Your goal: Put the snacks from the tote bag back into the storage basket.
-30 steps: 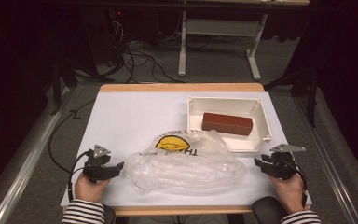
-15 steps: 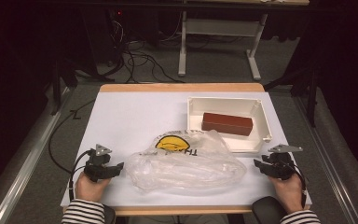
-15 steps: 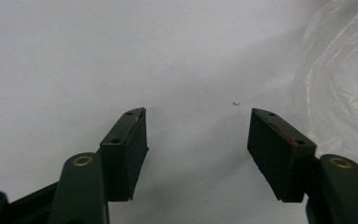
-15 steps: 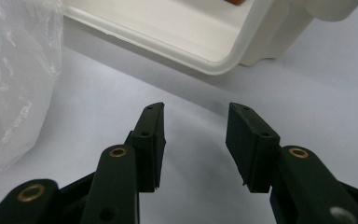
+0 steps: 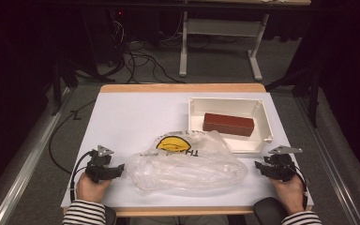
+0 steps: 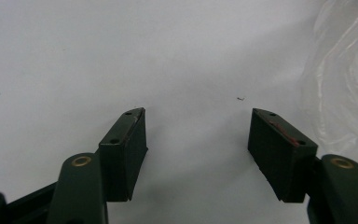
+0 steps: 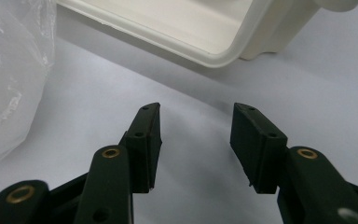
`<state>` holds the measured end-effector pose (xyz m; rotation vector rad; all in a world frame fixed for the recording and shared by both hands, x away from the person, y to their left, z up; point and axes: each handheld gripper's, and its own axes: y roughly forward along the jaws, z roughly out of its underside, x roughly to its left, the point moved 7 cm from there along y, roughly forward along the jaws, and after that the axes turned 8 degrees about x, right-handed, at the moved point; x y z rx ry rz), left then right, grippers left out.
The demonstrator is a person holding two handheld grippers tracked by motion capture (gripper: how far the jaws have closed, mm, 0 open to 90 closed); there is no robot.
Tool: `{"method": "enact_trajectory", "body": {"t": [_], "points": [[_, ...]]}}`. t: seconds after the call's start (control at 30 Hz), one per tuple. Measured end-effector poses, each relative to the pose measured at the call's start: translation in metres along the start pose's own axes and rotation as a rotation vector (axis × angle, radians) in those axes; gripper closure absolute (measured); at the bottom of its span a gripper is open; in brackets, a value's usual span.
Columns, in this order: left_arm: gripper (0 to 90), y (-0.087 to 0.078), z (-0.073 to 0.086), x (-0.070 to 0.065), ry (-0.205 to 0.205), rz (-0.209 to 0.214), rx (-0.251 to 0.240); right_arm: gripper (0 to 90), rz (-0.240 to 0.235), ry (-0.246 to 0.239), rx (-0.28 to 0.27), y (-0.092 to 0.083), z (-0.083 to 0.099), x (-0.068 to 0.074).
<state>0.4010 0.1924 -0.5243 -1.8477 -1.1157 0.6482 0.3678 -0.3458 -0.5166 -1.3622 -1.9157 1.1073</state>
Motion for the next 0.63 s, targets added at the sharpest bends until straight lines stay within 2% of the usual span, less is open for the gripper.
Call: {"method": "enact_trajectory", "body": {"t": [0.63], "points": [[37.2,0.0001,0.0008,-0.0006,-0.002,0.006,0.001,47.4,-0.002,-0.004,0.008,0.0025,0.0017,0.0005]]}}
